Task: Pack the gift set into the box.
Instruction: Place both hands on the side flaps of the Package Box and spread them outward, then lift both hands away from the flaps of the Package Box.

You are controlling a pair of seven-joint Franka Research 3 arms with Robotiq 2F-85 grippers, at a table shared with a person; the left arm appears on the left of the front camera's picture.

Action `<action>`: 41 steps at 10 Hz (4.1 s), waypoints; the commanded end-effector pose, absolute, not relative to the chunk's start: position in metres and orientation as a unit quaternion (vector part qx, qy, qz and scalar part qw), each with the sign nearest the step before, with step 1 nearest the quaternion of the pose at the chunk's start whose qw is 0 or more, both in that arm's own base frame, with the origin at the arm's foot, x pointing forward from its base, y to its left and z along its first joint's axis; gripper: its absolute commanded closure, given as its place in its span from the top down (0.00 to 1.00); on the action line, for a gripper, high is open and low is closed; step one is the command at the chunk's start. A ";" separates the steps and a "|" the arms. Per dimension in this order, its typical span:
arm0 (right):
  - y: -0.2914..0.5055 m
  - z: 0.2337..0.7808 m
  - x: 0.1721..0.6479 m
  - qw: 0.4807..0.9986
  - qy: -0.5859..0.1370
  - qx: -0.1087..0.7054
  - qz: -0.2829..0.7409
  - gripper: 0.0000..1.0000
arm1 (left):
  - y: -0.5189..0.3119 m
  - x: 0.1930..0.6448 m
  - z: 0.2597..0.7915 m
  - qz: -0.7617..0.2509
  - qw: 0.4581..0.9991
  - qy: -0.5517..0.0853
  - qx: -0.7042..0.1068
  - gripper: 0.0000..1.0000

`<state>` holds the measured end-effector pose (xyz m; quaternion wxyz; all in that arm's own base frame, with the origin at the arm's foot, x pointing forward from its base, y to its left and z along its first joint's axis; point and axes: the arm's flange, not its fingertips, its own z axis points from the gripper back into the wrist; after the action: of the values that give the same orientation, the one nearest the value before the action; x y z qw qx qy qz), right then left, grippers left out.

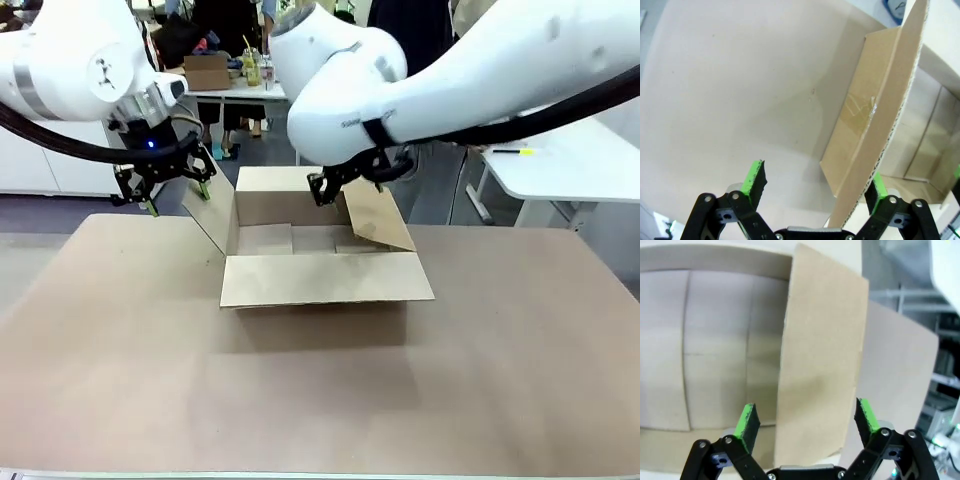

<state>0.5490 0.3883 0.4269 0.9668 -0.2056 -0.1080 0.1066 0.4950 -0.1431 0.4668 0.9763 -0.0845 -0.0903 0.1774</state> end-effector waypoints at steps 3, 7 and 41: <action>0.395 0.396 0.581 0.960 -0.113 -0.250 0.049 1.00 | -0.144 0.495 0.469 0.183 0.976 -0.092 -0.075 1.00; 0.369 0.407 0.570 0.958 -0.131 -0.253 0.035 1.00 | -0.144 0.495 0.469 0.183 0.976 -0.092 -0.075 1.00; 0.125 0.458 0.579 0.984 -0.051 0.116 -0.123 1.00 | -0.144 0.495 0.469 0.183 0.976 -0.092 -0.075 1.00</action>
<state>0.5777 0.1239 0.4543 0.9838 0.1300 -0.0476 -0.1135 0.4950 -0.1434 0.4673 0.9764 -0.0845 -0.0903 0.1772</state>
